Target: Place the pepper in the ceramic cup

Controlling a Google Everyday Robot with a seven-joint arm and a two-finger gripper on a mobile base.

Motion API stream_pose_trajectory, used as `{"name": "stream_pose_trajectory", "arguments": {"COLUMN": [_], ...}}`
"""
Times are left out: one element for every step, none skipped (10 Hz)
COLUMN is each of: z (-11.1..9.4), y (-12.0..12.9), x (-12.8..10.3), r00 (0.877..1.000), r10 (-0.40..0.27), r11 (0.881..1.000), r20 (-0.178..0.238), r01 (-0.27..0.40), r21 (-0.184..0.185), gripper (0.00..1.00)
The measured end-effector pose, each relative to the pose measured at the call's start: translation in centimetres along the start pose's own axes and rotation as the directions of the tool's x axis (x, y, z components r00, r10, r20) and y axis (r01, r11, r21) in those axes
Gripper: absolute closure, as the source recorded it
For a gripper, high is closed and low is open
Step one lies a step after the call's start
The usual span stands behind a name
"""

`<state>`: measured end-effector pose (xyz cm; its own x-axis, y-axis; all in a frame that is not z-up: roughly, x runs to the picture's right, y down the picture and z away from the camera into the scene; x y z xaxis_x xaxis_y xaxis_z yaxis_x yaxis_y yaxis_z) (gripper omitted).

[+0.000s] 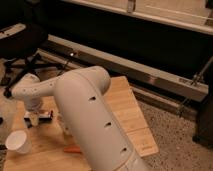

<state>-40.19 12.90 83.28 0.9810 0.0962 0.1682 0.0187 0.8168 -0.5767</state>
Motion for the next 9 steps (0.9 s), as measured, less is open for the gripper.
{"name": "stream_pose_trajectory", "arguments": {"z": [-1.6,-3.0,-4.4,-5.3,-6.4,-7.3,-8.1,-9.1,-10.1], "y": [0.1,0.1,-0.1,-0.1,0.2,0.5,0.6,1.1,1.7], "x": [-0.1,-0.2,-0.1,-0.1,0.0,0.4,0.8,1.2,1.6], "r00": [1.000,0.999,0.999,0.999,0.999,0.999,1.000,1.000,1.000], "r10": [-0.018,-0.024,-0.026,-0.025,-0.021,-0.013,-0.004,0.007,0.014], "r11": [1.000,1.000,0.999,0.999,0.999,0.998,0.998,0.997,0.995], "r20": [-0.019,-0.026,-0.031,-0.030,-0.032,-0.032,-0.027,-0.011,0.003], "r01": [0.018,0.025,0.027,0.026,0.022,0.015,0.006,-0.006,-0.015], "r21": [0.006,0.013,0.024,0.032,0.044,0.054,0.065,0.080,0.095], "gripper": [0.20,0.20,0.20,0.20,0.20,0.20,0.20,0.20,0.20]}}
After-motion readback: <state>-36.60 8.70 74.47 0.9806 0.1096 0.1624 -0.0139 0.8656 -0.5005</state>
